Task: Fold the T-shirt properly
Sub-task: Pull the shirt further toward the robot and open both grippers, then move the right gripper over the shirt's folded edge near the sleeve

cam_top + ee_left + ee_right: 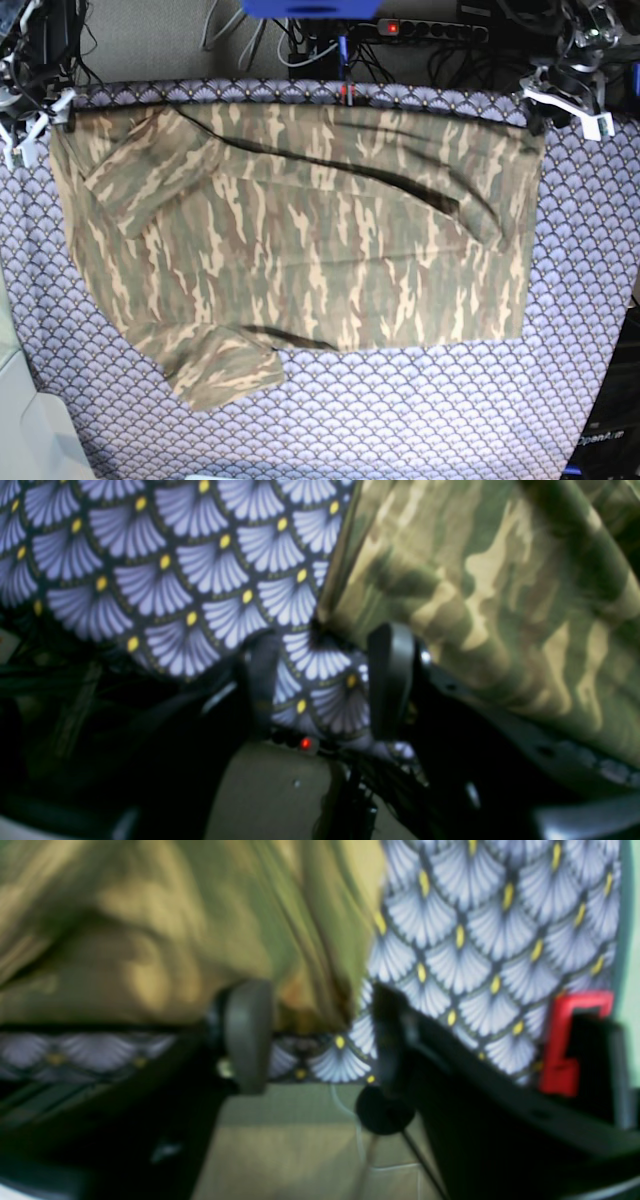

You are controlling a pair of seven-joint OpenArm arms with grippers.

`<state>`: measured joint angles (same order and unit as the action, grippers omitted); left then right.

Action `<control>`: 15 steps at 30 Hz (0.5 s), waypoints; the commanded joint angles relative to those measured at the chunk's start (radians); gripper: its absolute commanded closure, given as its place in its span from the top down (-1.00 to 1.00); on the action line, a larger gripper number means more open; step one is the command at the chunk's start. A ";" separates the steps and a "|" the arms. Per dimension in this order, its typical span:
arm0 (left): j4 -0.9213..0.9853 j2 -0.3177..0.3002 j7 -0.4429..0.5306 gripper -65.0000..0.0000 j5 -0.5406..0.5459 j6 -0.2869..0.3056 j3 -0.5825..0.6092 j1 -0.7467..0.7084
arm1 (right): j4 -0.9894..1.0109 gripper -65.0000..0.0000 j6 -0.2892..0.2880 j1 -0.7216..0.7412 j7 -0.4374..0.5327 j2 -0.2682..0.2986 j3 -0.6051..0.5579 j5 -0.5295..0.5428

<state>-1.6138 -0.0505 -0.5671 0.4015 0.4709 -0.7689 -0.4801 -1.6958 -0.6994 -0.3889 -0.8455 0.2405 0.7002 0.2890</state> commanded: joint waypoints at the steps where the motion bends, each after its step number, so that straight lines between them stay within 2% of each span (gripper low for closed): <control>1: -0.019 -0.012 0.020 -0.11 0.017 0.005 -0.022 -0.019 | -0.043 0.13 0.001 -0.014 0.013 0.004 0.009 0.003; 3: -0.024 -0.010 0.020 -0.11 0.020 0.021 -0.036 -0.021 | -0.100 0.19 0.001 -0.029 0.013 -0.014 0.009 0.003; 8: -0.032 0.016 0.014 -0.11 0.007 0.111 -0.091 -0.021 | -0.160 0.19 0.001 -0.031 0.012 -0.051 0.008 0.000; 12: -0.029 0.024 0.014 -0.11 0.007 0.139 -0.126 -0.021 | -0.158 0.19 0.001 -0.031 0.012 -0.082 0.000 0.000; 15: -0.027 0.025 0.014 -0.11 0.007 0.137 -0.126 -0.021 | -0.158 0.19 0.001 -0.028 0.010 -0.096 -0.026 0.000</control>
<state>-1.6257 -0.0158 -0.5762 0.3935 0.6033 -0.8909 -0.4980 -1.8385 -0.6987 -0.4164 -0.8524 0.1356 0.6735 0.2726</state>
